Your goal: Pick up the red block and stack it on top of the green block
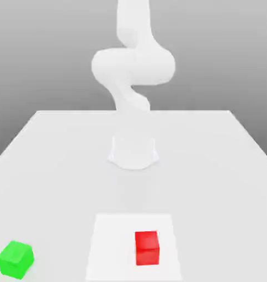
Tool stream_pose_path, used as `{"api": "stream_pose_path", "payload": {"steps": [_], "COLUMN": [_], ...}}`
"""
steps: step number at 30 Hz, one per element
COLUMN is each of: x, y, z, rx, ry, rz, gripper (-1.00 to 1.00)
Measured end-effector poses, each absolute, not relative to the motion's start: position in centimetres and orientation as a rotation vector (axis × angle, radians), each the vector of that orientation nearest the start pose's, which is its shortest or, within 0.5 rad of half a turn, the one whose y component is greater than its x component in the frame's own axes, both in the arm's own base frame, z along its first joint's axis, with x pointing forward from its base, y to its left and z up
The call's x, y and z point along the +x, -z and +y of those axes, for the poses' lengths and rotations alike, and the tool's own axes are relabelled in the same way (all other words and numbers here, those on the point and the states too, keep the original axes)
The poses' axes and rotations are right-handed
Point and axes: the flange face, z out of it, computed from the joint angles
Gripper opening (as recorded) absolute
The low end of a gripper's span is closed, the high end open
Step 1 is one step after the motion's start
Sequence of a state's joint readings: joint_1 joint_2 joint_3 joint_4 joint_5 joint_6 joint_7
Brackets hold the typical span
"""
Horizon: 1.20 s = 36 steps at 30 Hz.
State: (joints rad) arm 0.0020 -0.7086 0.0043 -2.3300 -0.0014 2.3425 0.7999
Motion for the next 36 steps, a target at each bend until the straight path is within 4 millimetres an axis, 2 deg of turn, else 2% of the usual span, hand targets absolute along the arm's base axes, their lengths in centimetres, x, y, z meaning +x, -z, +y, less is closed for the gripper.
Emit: {"api": "stream_pose_path", "payload": {"steps": [5, 8, 11, 16, 21, 23, 27, 28, 33, 34, 36], "x": [43.7, 45.8, 47.0, 47.2, 45.1, 44.2, 44.0, 43.9, 43.9, 43.8, 43.9], "y": [-57.0, -50.9, -44.7, -34.3, -24.5, -21.2, -16.2, -15.1, -15.1, -14.6, -15.6], "z": [0.9, 1.3, 1.6, 2.2, 2.8, 2.9, 2.9, 2.9, 2.9, 2.9, 2.9], "rx": [-2.621, -2.687, -2.748, -2.839, -2.916, -2.933, -2.938, -2.938, -2.939, -2.939, -2.939], "ry": [0.752, 0.636, 0.515, 0.306, 0.084, 0.021, 0.001, 0.001, 0.001, 0.001, 0.0], "rz": [1.074, 1.087, 1.097, 1.108, 1.108, 1.11, 1.111, 1.111, 1.111, 1.111, 1.111], "gripper": [0.0, 0.0, 0.0, 0.0, 0.0, 0.0, 0.0, -1.0, -1.0, -1.0, -1.0]}}
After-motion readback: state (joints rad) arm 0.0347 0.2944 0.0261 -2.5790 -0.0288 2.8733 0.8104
